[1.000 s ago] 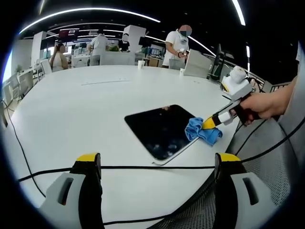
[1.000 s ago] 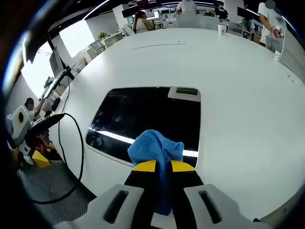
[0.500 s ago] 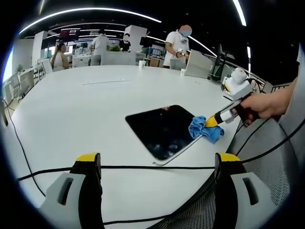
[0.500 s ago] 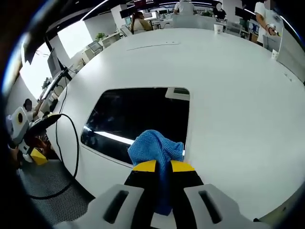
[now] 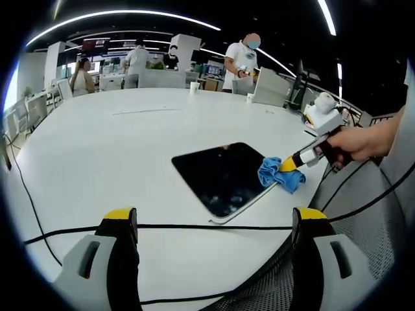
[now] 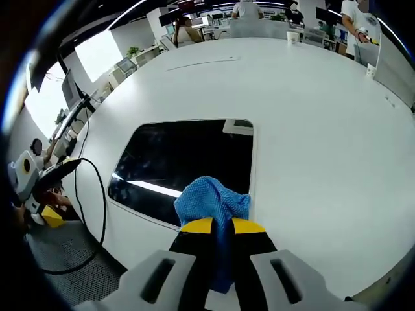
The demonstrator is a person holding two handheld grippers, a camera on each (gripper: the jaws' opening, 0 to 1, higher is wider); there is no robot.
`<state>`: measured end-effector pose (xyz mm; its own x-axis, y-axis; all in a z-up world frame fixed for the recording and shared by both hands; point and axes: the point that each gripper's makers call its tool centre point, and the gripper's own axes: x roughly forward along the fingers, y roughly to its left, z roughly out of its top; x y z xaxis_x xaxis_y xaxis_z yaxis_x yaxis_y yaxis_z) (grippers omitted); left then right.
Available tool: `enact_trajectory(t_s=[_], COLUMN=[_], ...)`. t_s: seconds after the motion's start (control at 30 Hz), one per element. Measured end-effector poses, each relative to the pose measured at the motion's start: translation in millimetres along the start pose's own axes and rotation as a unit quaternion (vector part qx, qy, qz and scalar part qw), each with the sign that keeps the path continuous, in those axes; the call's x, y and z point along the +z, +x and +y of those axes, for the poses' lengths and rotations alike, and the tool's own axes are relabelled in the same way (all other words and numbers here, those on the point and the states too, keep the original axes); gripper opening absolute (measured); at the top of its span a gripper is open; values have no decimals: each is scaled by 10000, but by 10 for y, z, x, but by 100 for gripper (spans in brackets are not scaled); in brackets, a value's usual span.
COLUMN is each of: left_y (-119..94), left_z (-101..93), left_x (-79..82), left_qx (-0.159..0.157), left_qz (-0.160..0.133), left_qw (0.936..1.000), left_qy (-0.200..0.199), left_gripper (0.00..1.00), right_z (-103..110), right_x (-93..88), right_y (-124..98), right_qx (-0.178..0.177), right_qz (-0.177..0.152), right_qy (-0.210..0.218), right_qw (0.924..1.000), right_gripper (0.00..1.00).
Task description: Wipe the mirror surface with the cleaning cloth until all visible marks leave the cleaned area.
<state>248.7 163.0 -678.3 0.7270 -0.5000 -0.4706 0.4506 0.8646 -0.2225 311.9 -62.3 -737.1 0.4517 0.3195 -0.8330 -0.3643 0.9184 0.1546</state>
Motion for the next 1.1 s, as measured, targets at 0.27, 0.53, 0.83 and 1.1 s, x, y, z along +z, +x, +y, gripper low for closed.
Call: enact_trajectory(t_s=[0.27, 0.53, 0.83, 1.1], left_y=[0, 0, 3, -3], left_z=[2, 9, 12, 32], left_x=[-2, -10, -13, -15], left_qx=[13, 28, 27, 63], left_qz=[15, 31, 34, 17], left_qw=[10000, 10000, 10000, 10000], left_qy=[-4, -17, -28, -64], left_gripper=[99, 99, 99, 99], right_z=[-19, -54, -95, -117], right_x=[75, 165, 295, 403], right_y=[41, 94, 177, 236], right_qx=[-74, -96, -125, -159], right_qz=[-75, -131, -148, -179], right_qy=[-95, -140, -155, -205], right_qw=[9999, 9998, 9997, 9995], right_gripper=[3, 3, 3, 3])
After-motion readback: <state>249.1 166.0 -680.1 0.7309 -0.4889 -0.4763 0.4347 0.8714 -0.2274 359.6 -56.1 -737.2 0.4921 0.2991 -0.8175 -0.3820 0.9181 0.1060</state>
